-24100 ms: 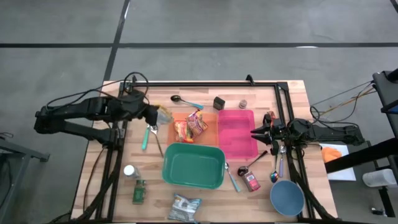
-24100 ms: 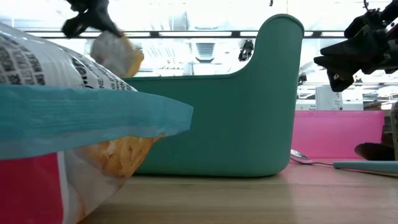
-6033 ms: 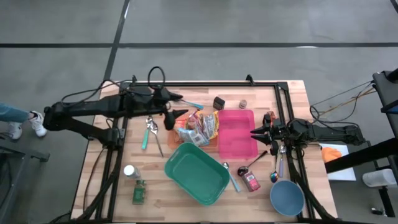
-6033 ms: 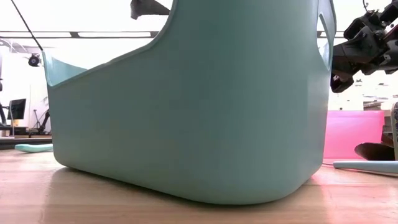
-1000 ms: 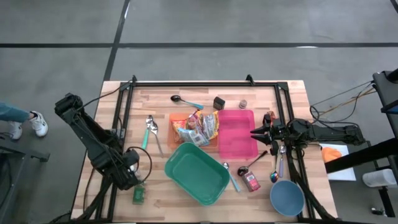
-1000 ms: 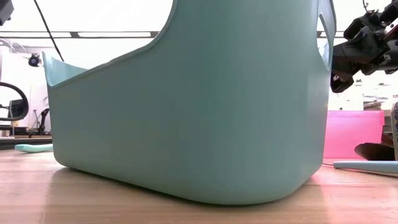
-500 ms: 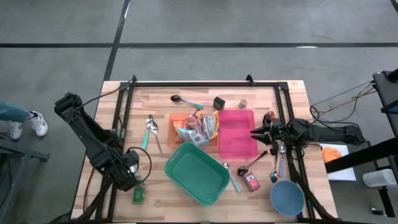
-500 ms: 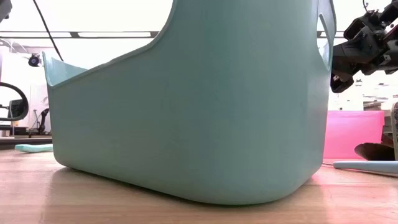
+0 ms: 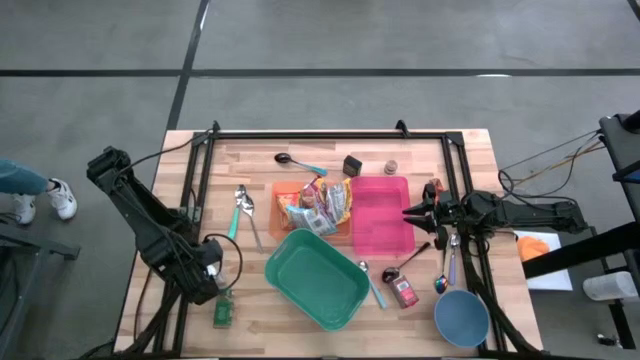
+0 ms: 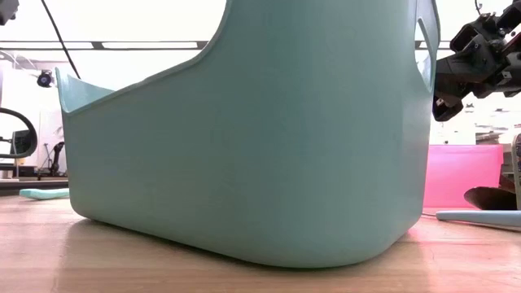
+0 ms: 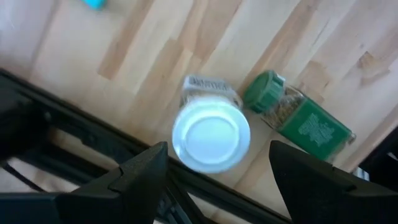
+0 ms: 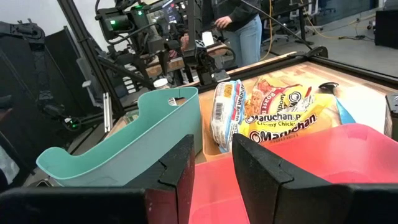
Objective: Pick & Place Food Item
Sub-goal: Put the white seasoning bottle into the green bin
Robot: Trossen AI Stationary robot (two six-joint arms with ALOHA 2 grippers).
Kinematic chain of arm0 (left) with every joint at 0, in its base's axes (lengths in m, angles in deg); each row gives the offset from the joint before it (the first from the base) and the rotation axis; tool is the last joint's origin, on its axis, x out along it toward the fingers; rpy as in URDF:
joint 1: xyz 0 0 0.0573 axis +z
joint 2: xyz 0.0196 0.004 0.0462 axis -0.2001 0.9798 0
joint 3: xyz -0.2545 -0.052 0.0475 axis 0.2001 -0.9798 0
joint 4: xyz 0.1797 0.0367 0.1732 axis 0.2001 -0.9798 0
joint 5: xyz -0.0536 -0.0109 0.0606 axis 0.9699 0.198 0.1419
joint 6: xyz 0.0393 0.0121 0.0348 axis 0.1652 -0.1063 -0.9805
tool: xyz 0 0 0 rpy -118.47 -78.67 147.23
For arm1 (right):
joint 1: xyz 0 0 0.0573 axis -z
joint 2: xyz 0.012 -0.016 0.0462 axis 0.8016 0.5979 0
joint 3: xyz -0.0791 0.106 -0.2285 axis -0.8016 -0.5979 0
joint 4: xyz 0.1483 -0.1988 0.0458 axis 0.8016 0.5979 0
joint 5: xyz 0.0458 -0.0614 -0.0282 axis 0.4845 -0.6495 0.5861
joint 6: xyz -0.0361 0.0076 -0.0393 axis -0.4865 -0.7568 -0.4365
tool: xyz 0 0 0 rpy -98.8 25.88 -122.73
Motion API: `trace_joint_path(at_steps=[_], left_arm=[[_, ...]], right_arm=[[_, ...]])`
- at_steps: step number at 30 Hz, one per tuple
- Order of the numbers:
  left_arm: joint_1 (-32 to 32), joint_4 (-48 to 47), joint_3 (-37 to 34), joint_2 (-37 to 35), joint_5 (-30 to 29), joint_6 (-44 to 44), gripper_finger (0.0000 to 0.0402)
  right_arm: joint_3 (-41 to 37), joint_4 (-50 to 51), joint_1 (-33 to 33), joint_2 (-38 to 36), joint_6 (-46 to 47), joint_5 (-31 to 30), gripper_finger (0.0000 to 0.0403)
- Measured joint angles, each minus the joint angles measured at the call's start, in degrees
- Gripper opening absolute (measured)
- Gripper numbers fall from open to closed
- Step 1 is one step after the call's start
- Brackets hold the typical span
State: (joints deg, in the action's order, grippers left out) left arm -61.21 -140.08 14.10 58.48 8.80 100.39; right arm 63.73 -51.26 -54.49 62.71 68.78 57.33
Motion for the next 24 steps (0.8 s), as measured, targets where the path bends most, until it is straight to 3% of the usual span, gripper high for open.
trace_joint_path(at_steps=[10,24], left_arm=[[0.0,1.2,-0.4,0.0,-0.8,-3.6,0.0285],[0.1,9.6,-8.6,0.0,2.4,-1.7,0.0285]], right_arm=[[0.0,0.0,0.0,0.0,0.0,0.0,0.0107],[0.0,0.0,0.0,0.0,0.0,0.0,0.0107]])
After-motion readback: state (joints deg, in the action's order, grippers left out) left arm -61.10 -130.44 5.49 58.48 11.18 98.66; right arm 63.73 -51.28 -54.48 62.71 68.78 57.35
